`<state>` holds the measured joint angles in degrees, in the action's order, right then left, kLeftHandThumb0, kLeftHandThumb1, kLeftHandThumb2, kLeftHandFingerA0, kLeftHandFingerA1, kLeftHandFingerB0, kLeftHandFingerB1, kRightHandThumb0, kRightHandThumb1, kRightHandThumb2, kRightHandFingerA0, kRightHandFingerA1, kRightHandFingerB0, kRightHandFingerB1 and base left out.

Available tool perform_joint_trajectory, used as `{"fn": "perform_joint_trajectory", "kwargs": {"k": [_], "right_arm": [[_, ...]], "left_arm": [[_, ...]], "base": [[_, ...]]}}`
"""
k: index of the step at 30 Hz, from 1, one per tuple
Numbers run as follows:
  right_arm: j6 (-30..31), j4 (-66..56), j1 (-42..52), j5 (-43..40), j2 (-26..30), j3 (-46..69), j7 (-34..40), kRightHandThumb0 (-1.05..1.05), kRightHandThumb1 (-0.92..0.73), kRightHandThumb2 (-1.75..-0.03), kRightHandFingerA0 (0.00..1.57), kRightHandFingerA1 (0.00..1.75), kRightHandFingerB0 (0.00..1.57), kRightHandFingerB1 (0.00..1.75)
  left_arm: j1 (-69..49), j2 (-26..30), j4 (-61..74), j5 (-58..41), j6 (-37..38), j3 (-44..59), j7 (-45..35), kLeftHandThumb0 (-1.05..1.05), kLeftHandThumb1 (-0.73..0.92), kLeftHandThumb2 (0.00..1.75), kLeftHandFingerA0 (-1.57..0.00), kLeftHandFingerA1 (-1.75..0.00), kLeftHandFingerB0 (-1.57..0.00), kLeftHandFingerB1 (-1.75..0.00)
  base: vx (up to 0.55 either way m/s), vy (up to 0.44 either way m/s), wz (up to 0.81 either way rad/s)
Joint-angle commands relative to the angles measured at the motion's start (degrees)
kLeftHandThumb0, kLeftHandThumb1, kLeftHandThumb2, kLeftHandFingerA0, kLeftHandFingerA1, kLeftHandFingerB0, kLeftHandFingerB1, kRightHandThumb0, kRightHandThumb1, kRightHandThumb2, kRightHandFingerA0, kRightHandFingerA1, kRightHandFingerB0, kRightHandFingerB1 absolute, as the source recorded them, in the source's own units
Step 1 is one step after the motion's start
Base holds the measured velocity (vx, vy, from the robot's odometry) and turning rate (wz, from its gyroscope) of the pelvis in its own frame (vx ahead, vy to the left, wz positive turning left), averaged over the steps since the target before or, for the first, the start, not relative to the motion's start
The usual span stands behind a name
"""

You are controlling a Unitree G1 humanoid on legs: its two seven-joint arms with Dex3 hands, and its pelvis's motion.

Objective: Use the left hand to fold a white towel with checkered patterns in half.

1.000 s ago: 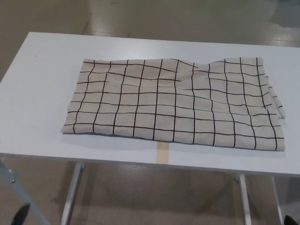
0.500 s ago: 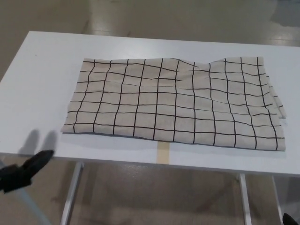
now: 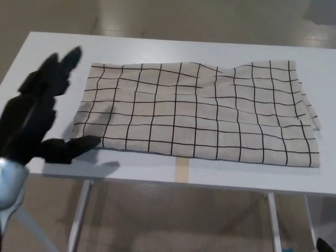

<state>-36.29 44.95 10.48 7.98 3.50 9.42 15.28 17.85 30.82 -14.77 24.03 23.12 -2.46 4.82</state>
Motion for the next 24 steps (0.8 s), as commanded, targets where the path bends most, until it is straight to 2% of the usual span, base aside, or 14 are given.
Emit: {"fn": "perform_joint_trajectory", "kwargs": {"k": [1, 12, 24], "right_arm": [[-2.63, 0.07, 1.18, -0.63, 0.31, 0.02, 0.5, -0.39, -0.8, -0.64, 0.3, 0.42, 0.21, 0.33], [-1.92, -1.2, 2.45, -0.14, 0.16, 0.04, 1.25, -0.38, -0.8, -0.64, 0.31, 0.42, 0.21, 0.33], [-1.69, -1.6, 2.23, -1.49, -0.43, 0.45, 0.99, -0.39, -0.79, -0.65, 0.34, 0.42, 0.24, 0.33]], "left_arm": [[10.51, 2.43, -13.92, 16.92, -6.01, -11.65, -0.74, -0.62, 0.39, 0.77, 0.0, -0.09, 0.0, -0.18], [18.39, 1.01, -26.68, 20.86, -8.22, -21.29, 3.48, -0.58, 0.37, 0.75, 0.0, -0.1, 0.0, -0.18], [20.92, -0.97, -32.63, 22.55, -9.58, -26.95, 5.48, -0.58, 0.37, 0.75, 0.0, -0.09, 0.0, -0.18]], "base": [[0.0, 0.0, 0.0], [0.0, 0.0, 0.0], [0.0, 0.0, 0.0]]}}
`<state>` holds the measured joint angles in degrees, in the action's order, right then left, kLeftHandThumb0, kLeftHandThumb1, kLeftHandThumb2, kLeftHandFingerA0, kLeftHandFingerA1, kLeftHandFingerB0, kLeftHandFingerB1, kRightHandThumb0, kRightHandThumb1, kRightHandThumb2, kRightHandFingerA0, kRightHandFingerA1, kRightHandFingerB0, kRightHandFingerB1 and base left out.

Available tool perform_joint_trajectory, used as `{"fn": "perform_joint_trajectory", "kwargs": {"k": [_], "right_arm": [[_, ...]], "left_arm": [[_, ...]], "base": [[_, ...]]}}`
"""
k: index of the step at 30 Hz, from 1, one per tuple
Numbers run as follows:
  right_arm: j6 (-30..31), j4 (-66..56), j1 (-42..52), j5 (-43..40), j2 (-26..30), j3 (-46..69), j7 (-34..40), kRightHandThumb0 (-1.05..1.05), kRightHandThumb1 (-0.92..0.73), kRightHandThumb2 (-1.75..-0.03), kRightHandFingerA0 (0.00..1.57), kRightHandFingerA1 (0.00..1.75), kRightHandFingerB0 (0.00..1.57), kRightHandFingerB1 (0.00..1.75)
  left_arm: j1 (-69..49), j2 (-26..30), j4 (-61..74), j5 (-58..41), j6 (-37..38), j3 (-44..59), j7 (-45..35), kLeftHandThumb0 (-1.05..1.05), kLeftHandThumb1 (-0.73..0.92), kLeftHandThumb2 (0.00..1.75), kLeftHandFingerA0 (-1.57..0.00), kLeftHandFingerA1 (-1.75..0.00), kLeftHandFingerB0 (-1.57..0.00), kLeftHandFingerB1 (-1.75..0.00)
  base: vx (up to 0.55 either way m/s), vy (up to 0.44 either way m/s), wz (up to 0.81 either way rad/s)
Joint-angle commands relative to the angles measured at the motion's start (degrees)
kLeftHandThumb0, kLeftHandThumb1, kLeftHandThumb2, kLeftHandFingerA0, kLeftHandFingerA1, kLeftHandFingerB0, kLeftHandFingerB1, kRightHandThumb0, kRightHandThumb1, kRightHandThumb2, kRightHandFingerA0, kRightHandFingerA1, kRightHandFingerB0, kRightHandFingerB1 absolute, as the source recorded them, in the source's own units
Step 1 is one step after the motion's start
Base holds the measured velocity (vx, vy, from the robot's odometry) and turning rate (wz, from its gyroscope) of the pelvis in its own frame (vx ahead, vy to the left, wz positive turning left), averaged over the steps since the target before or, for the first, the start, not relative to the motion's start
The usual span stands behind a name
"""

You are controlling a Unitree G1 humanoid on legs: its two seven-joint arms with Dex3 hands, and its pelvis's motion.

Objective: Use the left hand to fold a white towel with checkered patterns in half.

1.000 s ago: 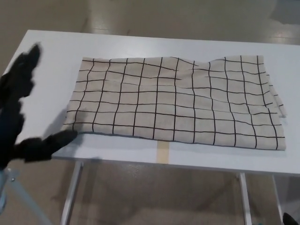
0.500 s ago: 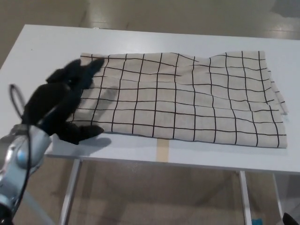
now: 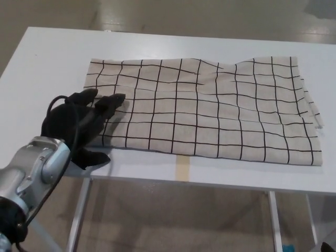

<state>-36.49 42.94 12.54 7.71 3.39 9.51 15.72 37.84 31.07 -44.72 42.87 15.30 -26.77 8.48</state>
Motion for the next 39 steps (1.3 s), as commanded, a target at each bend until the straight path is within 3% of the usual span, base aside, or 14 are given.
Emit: {"fn": "perform_joint_trajectory", "kwargs": {"k": [1, 18, 19, 23, 24, 25, 26, 29, 30, 31, 33, 34, 39], "right_arm": [[-1.55, 0.4, 0.2, -1.18, -0.36, 0.34, 0.62, -0.39, -0.79, -0.65, 0.33, 0.42, 0.24, 0.33], [-1.66, 0.66, 0.12, -1.89, -0.44, 0.15, 0.25, -0.38, -0.79, -0.65, 0.34, 0.42, 0.25, 0.34], [-1.75, 0.54, 0.26, -1.98, -0.59, 0.04, 0.16, -0.38, -0.79, -0.65, 0.34, 0.42, 0.26, 0.34], [-1.88, 0.35, 0.48, -2.17, -0.79, -0.16, 0.03, -0.38, -0.79, -0.65, 0.34, 0.42, 0.26, 0.34], [-1.88, 0.26, 0.76, -2.26, -0.9, -0.16, 0.04, -0.38, -0.79, -0.65, 0.34, 0.43, 0.27, 0.35], [-1.88, 0.2, 0.97, -2.31, -0.98, -0.15, 0.05, -0.38, -0.79, -0.65, 0.34, 0.43, 0.27, 0.35], [-1.85, 0.25, 1.07, -2.24, -0.97, -0.15, 0.17, -0.38, -0.81, -0.65, 0.34, 0.45, 0.27, 0.35], [-1.78, 0.34, 1.09, -2.09, -0.91, -0.18, 0.33, -0.38, -0.81, -0.65, 0.34, 0.45, 0.27, 0.35], [-1.44, 0.03, 0.83, -1.89, -0.91, -0.23, 0.57, -0.37, -0.81, -0.65, 0.35, 0.46, 0.27, 0.35], [-1.5, -0.08, 0.83, -1.88, -0.98, -0.25, 0.62, -0.37, -0.81, -0.65, 0.34, 0.46, 0.27, 0.35], [-1.71, -0.13, 0.93, -1.92, -1.08, -0.26, 0.62, -0.37, -0.81, -0.65, 0.34, 0.46, 0.27, 0.35], [-1.89, 0.1, 0.75, -1.47, -1.02, -0.37, 1.08, -0.37, -0.81, -0.65, 0.35, 0.46, 0.28, 0.35], [-2.77, 1.33, 0.22, -1.24, -0.63, -0.13, 1.78, -0.36, -0.8, -0.64, 0.37, 0.47, 0.29, 0.35]], "left_arm": [[1.15, -1.45, -3.09, 3.83, -1.89, -2.89, 1.82, -0.58, 0.37, 0.74, 0.0, -0.09, 0.0, -0.17], [6.03, -6.97, -13.31, 5.98, -3.41, -8.26, 7.42, -0.58, 0.38, 0.75, 0.0, -0.12, 0.0, -0.19], [6.95, -7.96, -15.58, 7.23, -4.0, -9.66, 9.64, -0.3, 0.32, 0.88, 0.0, -0.49, 0.0, -0.47], [8.73, -9.65, -19.9, 8.72, -4.79, -12.39, 13.6, -0.3, 0.32, 0.88, 0.0, -0.49, 0.0, -0.47], [9.76, -10.62, -21.72, 10.35, -6.32, -14.3, 14.63, -0.43, 0.53, 0.56, -0.67, -0.7, -0.7, -0.52], [10.45, -11.31, -22.88, 11.62, -7.5, -15.63, 15.27, -0.43, 0.53, 0.56, -0.67, -0.7, -0.7, -0.52], [11.06, -11.98, -24.05, 11.99, -8.34, -16.29, 15.32, -0.37, 0.55, 0.58, -0.79, -1.21, -0.83, -0.96], [12.0, -12.87, -26.19, 11.15, -8.78, -17.29, 15.71, -0.37, 0.55, 0.58, -0.79, -1.21, -0.83, -0.96], [12.61, -13.29, -26.97, 10.39, -9.17, -17.05, 14.91, -0.29, 0.61, 0.54, -0.75, -1.75, -0.66, -1.75], [12.66, -13.96, -27.77, 8.34, -10.09, -15.52, 13.35, -0.27, 0.65, 0.56, -0.7, -1.75, -0.55, -1.75], [12.63, -14.91, -28.94, 5.54, -11.31, -13.35, 11.42, -0.27, 0.65, 0.56, -0.7, -1.75, -0.55, -1.75], [12.37, -14.72, -29.37, 5.23, -11.12, -12.68, 11.83, -0.44, 0.5, 0.78, -1.02, -1.42, -0.81, -1.3], [11.21, -13.44, -29.97, 5.3, -9.84, -11.85, 13.5, -0.41, 0.48, 0.81, -1.11, -1.43, -0.9, -1.32]], "base": [[0.0, 0.0, 0.0], [0.0, 0.0, 0.0], [0.0, 0.0, 0.0], [0.0, 0.0, 0.0], [0.0, 0.0, 0.0], [0.0, 0.0, 0.0], [0.0, 0.0, 0.0], [0.0, 0.0, 0.0], [0.0, 0.0, 0.0], [0.0, 0.0, 0.0], [0.0, 0.0, 0.0], [0.0, 0.0, 0.0], [0.0, 0.0, 0.0]]}}
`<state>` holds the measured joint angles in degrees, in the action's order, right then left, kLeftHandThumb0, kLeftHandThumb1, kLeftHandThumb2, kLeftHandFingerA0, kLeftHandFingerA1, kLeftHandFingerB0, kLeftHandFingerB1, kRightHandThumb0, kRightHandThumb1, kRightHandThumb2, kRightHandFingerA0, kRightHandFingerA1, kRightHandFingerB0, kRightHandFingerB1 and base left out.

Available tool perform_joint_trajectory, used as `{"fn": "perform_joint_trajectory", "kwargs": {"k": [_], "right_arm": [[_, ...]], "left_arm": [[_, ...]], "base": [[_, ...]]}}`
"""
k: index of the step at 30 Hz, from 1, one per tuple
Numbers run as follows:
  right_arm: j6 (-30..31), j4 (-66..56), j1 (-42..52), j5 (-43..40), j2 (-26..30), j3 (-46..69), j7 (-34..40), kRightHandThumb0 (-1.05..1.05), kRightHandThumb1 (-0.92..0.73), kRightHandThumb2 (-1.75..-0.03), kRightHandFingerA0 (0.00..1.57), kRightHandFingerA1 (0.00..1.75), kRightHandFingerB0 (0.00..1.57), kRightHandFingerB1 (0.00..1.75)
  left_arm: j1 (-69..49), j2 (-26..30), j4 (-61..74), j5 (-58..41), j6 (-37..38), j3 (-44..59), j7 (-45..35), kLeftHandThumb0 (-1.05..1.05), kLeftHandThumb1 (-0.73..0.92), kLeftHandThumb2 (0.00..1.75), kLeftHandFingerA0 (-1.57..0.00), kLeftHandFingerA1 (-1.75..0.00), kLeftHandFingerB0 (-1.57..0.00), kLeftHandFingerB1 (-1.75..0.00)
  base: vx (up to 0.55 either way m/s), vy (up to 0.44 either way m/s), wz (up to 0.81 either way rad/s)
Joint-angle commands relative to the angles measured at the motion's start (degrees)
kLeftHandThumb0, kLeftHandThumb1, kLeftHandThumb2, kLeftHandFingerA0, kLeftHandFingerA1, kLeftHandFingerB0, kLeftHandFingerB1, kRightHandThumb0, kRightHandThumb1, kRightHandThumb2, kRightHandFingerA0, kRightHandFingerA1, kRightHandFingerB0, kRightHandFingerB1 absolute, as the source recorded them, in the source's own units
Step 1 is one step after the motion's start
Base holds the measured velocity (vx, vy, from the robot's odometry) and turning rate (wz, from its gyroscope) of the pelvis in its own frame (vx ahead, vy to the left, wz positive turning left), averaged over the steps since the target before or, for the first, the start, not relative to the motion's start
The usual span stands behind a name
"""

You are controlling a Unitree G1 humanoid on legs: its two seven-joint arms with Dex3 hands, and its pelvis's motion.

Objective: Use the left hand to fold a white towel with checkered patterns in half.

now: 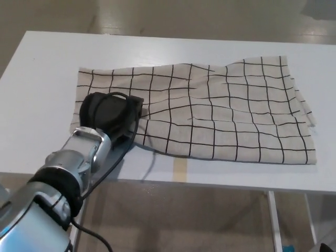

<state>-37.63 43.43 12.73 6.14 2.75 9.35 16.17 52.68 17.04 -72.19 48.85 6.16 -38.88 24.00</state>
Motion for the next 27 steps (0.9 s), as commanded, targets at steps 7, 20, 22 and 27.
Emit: {"fn": "perform_joint_trajectory", "kwargs": {"k": [7, 20, 22, 27], "right_arm": [[-0.21, -0.27, 0.05, 0.17, 1.16, -0.05, 0.39, -0.37, -0.8, -0.63, 0.37, 0.47, 0.29, 0.36], [-0.05, 0.5, -1.29, 0.07, 1.92, -0.71, -1.03, -0.39, -0.84, -0.64, 0.36, 0.46, 0.26, 0.35], [0.0, 0.37, -1.23, -0.43, 1.84, -0.69, -1.57, -0.39, -0.85, -0.64, 0.36, 0.47, 0.26, 0.35], [-0.04, -0.13, -1.1, -0.99, 1.81, -0.66, -2.28, -0.39, -0.85, -0.64, 0.35, 0.49, 0.26, 0.36]], "left_arm": [[-3.4, 2.13, -2.27, -2.31, 1.3, 2.17, -2.81, -0.39, 0.48, 0.82, -1.12, -1.42, -0.95, -1.32], [-1.03, 15.44, 1.86, -10.56, 9.46, 15.09, -1.84, -0.37, 0.48, 0.8, -1.09, -1.42, -0.89, -1.31], [-0.44, 17.1, 2.51, -9.83, 9.56, 15.41, -1.39, -0.36, 0.47, 0.79, -1.1, -1.42, -0.9, -1.31], [1.69, 20.99, 3.99, -7.93, 9.47, 15.31, -0.8, -0.4, 0.47, 0.78, -1.1, -1.44, -0.88, -1.32]], "base": [[0.0, 0.0, 0.0], [0.0, 0.0, 0.0], [0.0, 0.0, 0.0], [0.0, 0.0, 0.0]]}}
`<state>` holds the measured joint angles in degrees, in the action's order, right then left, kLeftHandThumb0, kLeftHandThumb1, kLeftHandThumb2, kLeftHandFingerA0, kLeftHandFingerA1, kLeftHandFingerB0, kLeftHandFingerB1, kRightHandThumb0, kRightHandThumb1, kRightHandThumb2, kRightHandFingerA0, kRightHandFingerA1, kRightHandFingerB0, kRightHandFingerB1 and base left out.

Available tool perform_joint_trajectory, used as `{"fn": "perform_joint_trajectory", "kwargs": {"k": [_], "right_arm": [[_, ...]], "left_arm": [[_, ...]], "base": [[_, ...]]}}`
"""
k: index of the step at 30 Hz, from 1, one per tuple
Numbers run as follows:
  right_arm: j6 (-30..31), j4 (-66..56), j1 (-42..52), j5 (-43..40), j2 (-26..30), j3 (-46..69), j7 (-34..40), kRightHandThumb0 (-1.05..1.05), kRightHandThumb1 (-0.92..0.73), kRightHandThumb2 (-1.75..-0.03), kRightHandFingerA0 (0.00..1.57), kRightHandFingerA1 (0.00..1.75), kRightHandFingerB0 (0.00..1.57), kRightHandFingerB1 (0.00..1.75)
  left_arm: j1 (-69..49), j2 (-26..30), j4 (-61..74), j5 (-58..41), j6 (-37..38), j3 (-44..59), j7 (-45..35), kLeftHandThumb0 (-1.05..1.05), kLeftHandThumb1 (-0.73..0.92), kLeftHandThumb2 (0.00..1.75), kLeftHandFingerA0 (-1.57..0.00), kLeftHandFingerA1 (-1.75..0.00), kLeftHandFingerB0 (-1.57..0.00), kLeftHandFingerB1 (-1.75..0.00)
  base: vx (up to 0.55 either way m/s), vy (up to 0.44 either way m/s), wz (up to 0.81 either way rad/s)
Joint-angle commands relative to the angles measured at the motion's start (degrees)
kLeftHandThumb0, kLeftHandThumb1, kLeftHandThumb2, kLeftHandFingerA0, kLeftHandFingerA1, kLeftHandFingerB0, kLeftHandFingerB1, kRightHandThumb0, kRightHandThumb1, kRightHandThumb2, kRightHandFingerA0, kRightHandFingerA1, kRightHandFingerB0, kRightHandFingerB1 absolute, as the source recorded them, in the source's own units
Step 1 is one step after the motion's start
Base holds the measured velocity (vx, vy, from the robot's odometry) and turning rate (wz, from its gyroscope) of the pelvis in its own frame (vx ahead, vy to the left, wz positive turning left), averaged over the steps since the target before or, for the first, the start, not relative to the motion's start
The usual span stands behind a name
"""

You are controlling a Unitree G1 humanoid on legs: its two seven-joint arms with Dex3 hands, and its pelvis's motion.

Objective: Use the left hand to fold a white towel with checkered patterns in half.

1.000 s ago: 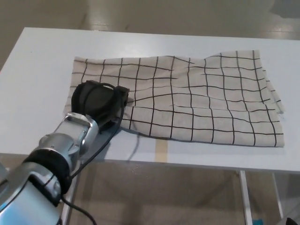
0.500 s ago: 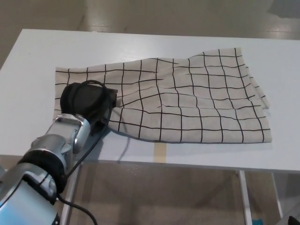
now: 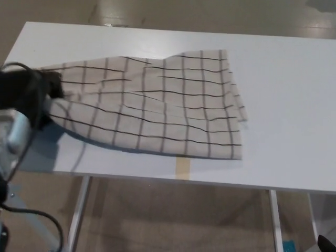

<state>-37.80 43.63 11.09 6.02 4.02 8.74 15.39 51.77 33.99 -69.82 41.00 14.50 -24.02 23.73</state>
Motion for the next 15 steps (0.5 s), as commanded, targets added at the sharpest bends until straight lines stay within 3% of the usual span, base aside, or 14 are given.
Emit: {"fn": "perform_joint_trajectory", "kwargs": {"k": [1, 15], "right_arm": [[0.04, -0.22, 0.48, -1.03, 0.58, 0.05, -1.62, -0.4, -0.85, -0.64, 0.35, 0.49, 0.26, 0.36], [-0.11, 0.19, 0.49, -0.96, 0.4, 0.35, -1.57, -0.39, -0.85, -0.64, 0.35, 0.5, 0.26, 0.36]], "left_arm": [[2.94, 4.29, 1.74, -0.13, 1.34, 0.47, -0.85, -0.31, 0.64, 0.57, -0.77, -1.75, -0.57, -1.74], [4.4, 5.99, 3.83, 1.1, 2.94, -0.92, -2.22, -0.32, 0.62, 0.57, -0.76, -1.75, -0.59, -1.69]], "base": [[0.0, 0.0, 0.0], [0.0, 0.0, 0.0]]}}
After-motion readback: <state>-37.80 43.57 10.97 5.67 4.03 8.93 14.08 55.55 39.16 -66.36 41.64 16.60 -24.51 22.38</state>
